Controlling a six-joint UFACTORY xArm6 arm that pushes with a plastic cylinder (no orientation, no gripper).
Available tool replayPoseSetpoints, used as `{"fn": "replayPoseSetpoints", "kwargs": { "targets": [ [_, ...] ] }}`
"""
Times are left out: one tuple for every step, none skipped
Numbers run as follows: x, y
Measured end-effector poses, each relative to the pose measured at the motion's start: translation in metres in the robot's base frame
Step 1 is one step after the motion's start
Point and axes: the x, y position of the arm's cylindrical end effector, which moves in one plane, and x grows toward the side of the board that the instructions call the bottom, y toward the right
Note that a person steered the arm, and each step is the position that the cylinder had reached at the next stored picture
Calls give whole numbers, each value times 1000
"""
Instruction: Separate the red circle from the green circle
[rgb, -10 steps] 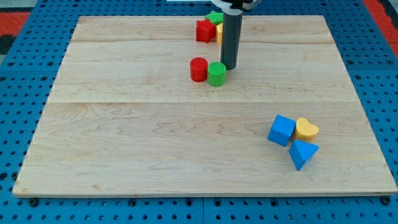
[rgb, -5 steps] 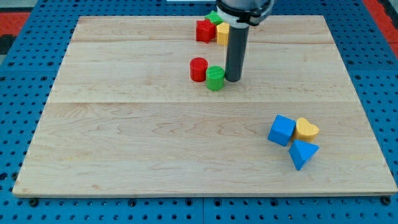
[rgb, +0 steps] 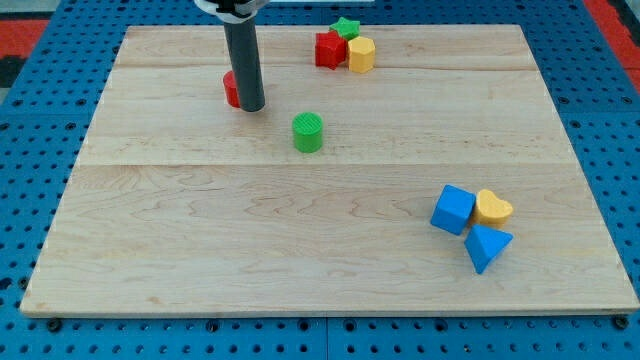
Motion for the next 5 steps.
{"fn": "replayPoseSetpoints", "kwargs": {
  "targets": [
    [0,0],
    [-1,-6],
    [-16,-17],
    [-24,-29],
    [-39,-37]
  ]
}}
